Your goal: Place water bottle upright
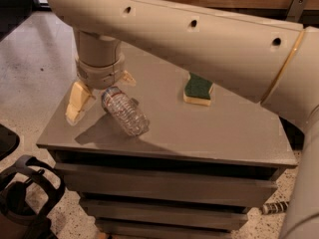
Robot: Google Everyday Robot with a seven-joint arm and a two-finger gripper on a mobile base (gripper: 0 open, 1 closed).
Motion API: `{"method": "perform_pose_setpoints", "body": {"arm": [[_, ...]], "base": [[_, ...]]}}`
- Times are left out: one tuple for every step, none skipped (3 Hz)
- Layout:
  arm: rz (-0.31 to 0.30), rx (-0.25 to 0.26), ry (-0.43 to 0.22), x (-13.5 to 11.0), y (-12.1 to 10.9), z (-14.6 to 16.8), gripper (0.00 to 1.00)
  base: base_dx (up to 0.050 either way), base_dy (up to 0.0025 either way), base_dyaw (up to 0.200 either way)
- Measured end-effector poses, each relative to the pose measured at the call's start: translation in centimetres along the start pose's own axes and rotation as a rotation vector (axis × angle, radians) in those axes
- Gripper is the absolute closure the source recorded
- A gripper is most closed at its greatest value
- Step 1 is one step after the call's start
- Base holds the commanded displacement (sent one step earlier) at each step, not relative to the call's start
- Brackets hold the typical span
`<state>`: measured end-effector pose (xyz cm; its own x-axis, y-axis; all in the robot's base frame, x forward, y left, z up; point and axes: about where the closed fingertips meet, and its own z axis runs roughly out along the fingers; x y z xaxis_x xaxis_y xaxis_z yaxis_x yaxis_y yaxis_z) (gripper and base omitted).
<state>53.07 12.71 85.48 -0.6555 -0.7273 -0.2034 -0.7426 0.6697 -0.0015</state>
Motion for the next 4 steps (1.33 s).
{"method": "perform_pose_setpoints", "body": {"arm": [[0.022,-0.007,0.013,-0.7,-1.2,1.1,0.0],[0.043,-0.011,0.022,-1.1,-3.3,1.9,0.0],[0.04,-0.011,0.02,-1.1,-3.0,1.9,0.18],[0.04,-0.011,0.019,-1.1,-3.0,1.9,0.41]], "base": [[0.0,0.0,0.0],[0.0,0.0,0.0],[0.0,0.0,0.0],[0.0,0.0,0.0]]}}
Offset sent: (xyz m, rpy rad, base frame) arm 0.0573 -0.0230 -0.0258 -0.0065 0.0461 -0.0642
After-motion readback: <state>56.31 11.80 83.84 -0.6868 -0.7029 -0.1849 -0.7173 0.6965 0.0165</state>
